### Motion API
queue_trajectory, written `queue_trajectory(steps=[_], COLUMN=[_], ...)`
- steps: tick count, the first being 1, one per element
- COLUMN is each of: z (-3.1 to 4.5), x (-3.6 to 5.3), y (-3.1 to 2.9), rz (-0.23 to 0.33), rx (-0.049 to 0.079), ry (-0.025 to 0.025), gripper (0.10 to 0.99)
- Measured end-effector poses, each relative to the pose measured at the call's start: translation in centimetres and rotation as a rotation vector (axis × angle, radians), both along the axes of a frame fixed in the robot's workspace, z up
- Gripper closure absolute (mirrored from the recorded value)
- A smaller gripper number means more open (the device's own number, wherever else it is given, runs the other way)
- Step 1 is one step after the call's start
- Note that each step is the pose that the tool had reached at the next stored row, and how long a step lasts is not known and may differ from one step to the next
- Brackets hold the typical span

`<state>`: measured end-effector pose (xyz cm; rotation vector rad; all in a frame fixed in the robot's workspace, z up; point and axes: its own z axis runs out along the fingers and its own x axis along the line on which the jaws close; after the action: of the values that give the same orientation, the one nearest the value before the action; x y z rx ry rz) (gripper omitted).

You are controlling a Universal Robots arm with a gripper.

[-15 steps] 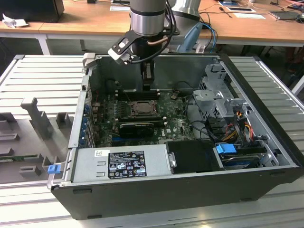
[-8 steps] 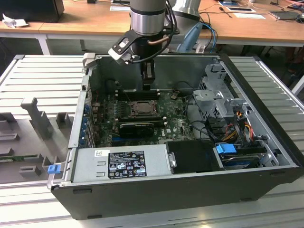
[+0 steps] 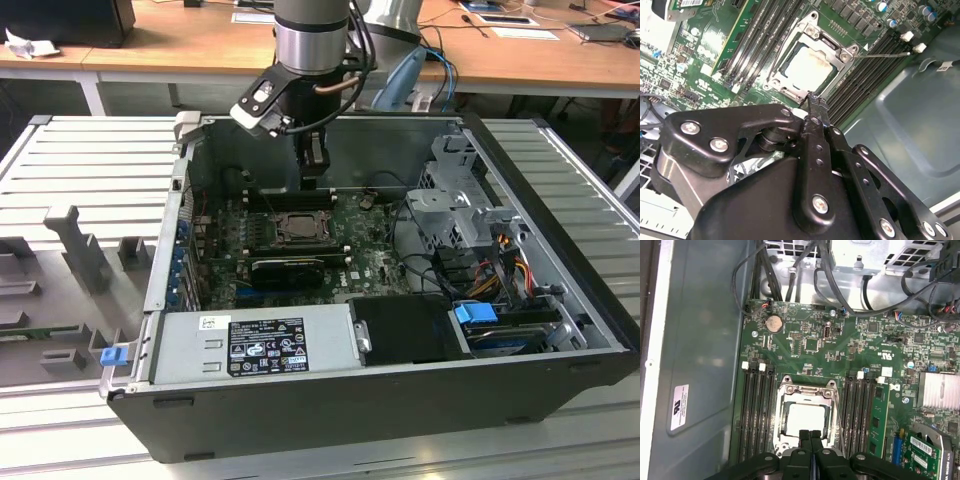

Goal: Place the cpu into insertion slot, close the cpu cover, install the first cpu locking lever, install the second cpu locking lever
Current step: 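Install the first cpu locking lever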

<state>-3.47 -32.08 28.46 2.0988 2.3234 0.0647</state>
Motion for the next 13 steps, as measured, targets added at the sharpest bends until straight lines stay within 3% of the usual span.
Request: queue_trajectory(steps=[13], z=[0.00], x=[0.00], y=[0.00], rz=[0.049], rx=[0.000], ry=[-0.0001], gripper=[0.980])
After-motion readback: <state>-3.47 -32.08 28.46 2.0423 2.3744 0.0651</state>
